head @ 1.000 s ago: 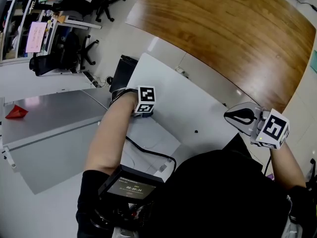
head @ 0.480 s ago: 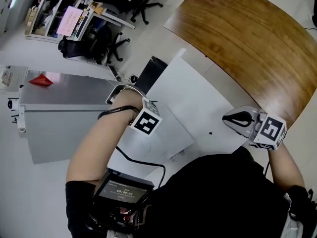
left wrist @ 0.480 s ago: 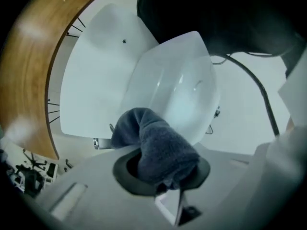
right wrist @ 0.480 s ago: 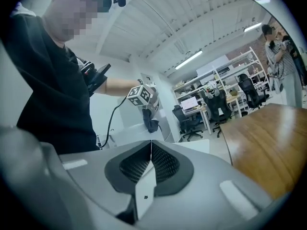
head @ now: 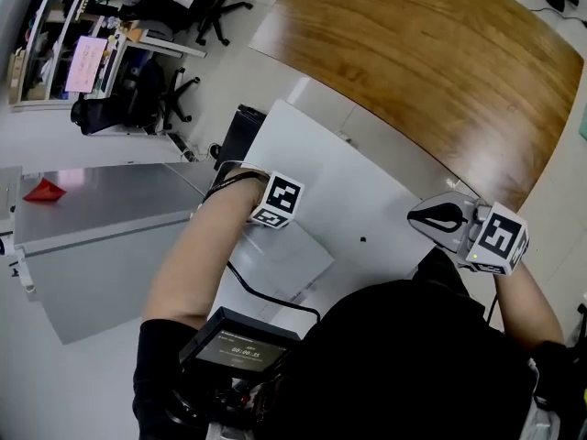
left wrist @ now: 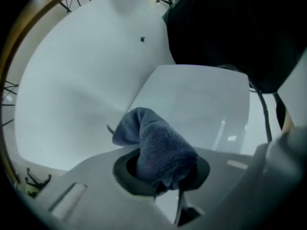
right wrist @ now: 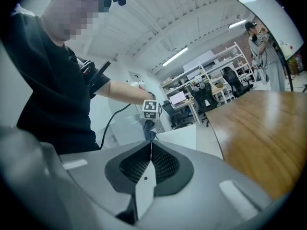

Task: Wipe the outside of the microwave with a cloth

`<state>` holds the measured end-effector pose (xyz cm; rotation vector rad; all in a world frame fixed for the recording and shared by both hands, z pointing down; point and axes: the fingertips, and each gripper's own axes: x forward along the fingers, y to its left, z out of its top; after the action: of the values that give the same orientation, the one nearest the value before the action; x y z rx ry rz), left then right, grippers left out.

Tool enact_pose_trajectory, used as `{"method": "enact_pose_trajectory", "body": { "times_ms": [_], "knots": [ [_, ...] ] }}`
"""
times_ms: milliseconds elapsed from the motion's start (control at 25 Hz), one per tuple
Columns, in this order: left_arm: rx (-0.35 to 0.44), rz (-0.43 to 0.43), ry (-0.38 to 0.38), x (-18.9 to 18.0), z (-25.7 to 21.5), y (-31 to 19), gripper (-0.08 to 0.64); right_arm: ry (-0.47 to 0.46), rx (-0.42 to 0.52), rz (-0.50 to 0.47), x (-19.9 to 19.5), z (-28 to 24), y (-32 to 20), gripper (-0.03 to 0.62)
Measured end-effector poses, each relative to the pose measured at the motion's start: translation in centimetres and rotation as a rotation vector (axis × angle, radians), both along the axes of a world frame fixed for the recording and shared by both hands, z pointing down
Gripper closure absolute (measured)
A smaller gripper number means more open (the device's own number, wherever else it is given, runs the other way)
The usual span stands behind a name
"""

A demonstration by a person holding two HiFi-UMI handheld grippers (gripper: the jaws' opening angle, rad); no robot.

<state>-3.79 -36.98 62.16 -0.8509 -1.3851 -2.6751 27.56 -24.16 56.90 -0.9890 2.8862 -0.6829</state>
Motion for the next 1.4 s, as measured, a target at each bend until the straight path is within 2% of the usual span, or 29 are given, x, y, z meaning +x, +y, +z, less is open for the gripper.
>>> {"method": "enact_pose_trajectory", "body": {
  "times_ms": [200,360,440,560,680,800,920,1120,1280,1400],
  "knots": [
    [-0.029,-0.060,-0.040,0.0,5.7,0.8,0.497,0.006,-0.066,0.038,1.2,2.3,1.7,0.584],
    [-0.024,-0.092,0.003,0.4,6.3,1.4,0.495,0.010,-0.075,0.040,1.0,2.0,2.4,0.584],
    [-0.024,-0.094,0.075,1.5,3.6,2.2,0.495,0.010,-0.055,0.026,0.7,1.1,2.2,0.584],
    [0.006,-0.069,0.201,3.7,-3.3,4.0,0.495,0.003,-0.010,-0.013,-0.3,-0.8,1.7,0.584],
    [0.061,-0.017,0.240,3.7,-10.2,5.0,0.495,-0.005,0.044,-0.062,-2.2,-3.1,0.8,0.584],
    [0.088,-0.014,0.215,1.5,-13.4,6.1,0.495,-0.009,0.091,-0.114,-4.4,-4.9,-0.4,0.584],
    [0.086,-0.027,0.176,0.1,-12.9,6.9,0.494,-0.015,0.110,-0.145,-5.3,-5.3,-1.0,0.584],
    [0.035,-0.070,0.032,0.5,-12.4,6.0,0.495,-0.022,0.083,-0.147,-5.1,-3.1,-0.7,0.584],
    [0.031,-0.105,0.073,2.7,-11.0,5.3,0.495,-0.032,0.030,-0.105,-3.3,-1.3,0.3,0.584],
    [-0.005,-0.113,0.028,2.5,-8.6,5.8,0.495,-0.034,0.004,-0.069,-1.8,-0.6,1.1,0.584]
  ]
}}
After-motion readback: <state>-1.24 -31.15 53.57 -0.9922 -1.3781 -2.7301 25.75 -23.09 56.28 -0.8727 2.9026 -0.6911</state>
